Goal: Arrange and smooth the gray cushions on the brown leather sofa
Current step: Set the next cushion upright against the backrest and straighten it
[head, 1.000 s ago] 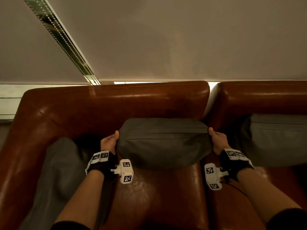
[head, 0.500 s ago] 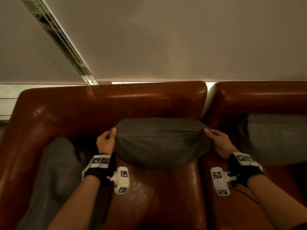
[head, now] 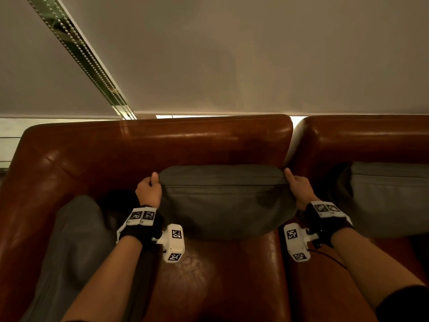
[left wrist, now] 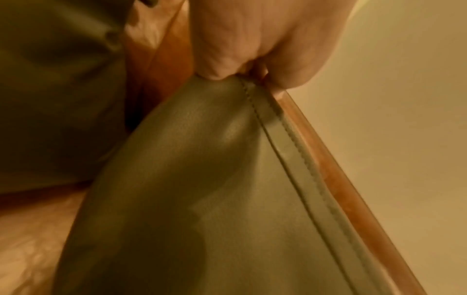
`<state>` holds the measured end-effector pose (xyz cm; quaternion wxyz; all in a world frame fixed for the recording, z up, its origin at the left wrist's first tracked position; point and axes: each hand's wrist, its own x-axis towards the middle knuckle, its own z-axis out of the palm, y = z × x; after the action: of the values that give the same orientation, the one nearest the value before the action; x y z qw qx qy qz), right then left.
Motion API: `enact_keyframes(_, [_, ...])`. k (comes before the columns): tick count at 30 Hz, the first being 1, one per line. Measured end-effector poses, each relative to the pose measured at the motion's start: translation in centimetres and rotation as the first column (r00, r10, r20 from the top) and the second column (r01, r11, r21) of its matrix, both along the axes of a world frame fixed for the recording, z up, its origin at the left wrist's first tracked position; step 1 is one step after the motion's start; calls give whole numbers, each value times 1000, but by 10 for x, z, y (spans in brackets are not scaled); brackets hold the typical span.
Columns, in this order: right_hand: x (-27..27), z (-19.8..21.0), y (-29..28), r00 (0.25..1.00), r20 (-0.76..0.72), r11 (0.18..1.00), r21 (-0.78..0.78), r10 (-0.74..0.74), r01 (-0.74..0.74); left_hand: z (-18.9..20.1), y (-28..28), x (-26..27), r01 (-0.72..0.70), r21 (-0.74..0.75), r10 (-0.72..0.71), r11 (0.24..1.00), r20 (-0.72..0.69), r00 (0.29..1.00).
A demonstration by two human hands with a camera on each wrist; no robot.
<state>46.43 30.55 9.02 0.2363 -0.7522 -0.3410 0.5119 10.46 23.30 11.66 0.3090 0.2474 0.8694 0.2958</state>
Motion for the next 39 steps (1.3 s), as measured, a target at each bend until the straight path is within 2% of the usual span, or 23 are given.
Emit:
enact_keyframes(2, [-1, 5, 4, 994, 94, 996, 64, 55, -62, -4, 4, -4, 28, 45, -27, 999, -30, 999])
enact_keyframes(4, [-5, 8, 3, 956, 270, 985, 97, 112, -142, -8, 5, 1, 65, 60, -65, 996, -15, 998])
enact_keyframes(7, [-11, 7, -4, 906, 414, 987, 87, 89, -137, -20, 4, 11, 93, 79, -92, 993, -20, 996])
enact_keyframes(9, [-21, 4, -10, 778, 624, 979, 104, 73, -175, -24, 2, 15, 89, 21, -83, 996, -214, 973])
enact_keyframes(10, [-33, 3, -16, 714, 697, 947, 185, 62, -263, -24, 2, 21, 134, 29, -116, 991, -343, 932])
enact_keyframes(11, [-50, 2, -22, 687, 723, 871, 291, 70, -395, -23, 3, 30, 241, 70, -188, 968, -432, 882])
enact_keyframes(13, [-97, -1, -38, 697, 661, 669, 386, 279, -635, -22, 3, 62, 549, 113, -443, 828, -469, 764])
enact_keyframes(14, [-118, -6, -45, 610, 668, 567, 329, 426, -755, -22, 2, 79, 683, 58, -596, 728, -438, 673])
enact_keyframes(15, [-137, -12, -52, 462, 702, 469, 204, 541, -859, -24, 0, 93, 777, -53, -725, 627, -405, 557])
enact_keyframes(16, [-147, -19, -55, 334, 737, 395, 98, 588, -913, -30, -1, 98, 821, -176, -807, 543, -381, 452])
enact_keyframes(17, [-150, -23, -53, 274, 752, 364, 48, 600, -930, -35, 0, 95, 823, -274, -843, 497, -377, 384])
enact_keyframes(18, [-143, -24, -46, 285, 743, 381, 43, 606, -923, -39, 2, 84, 800, -342, -849, 493, -389, 357])
enact_keyframes(20, [-108, -32, -35, 360, 765, 489, 67, 535, -870, -43, 4, 53, 703, -432, -817, 565, -413, 403])
enact_keyframes(22, [-58, -35, -25, 420, 780, 651, 21, 464, -759, -41, 0, 14, 558, -478, -732, 679, -384, 563])
enact_keyframes(24, [-14, -32, -24, 468, 814, 804, 2, 345, -595, -33, -12, -17, 412, -424, -566, 806, -349, 747])
enact_keyframes(25, [-1, -23, -30, 546, 793, 873, 38, 270, -486, -29, -20, -27, 353, -327, -457, 877, -333, 825])
enact_keyframes(27, [19, -15, -41, 788, 598, 959, 105, 150, -262, -22, -34, -26, 254, -58, -261, 965, -228, 938])
enact_keyframes(28, [25, -15, -47, 893, 436, 981, 94, 114, -172, -20, -40, -19, 220, 11, -216, 975, -141, 966])
enact_keyframes(29, [28, -15, -52, 961, 263, 993, 51, 85, -102, -20, -44, -11, 209, 23, -207, 978, -60, 976])
enact_keyframes(31, [30, -17, -54, 999, 47, 1000, 10, -4, 3, -22, -44, 2, 167, 27, -168, 986, 40, 985])
enact_keyframes(35, [25, 4, -36, 999, -6, 987, 158, -34, 34, -17, -32, 11, 25, 163, -33, 986, 44, 998])
enact_keyframes(37, [22, 15, -26, 1000, -18, 975, 222, -3, 6, -10, -28, 10, 11, 209, -17, 978, 27, 999])
enact_keyframes(39, [17, 10, -20, 999, 19, 969, 243, 35, -39, -9, -26, 10, 16, 187, -18, 982, 9, 1000])
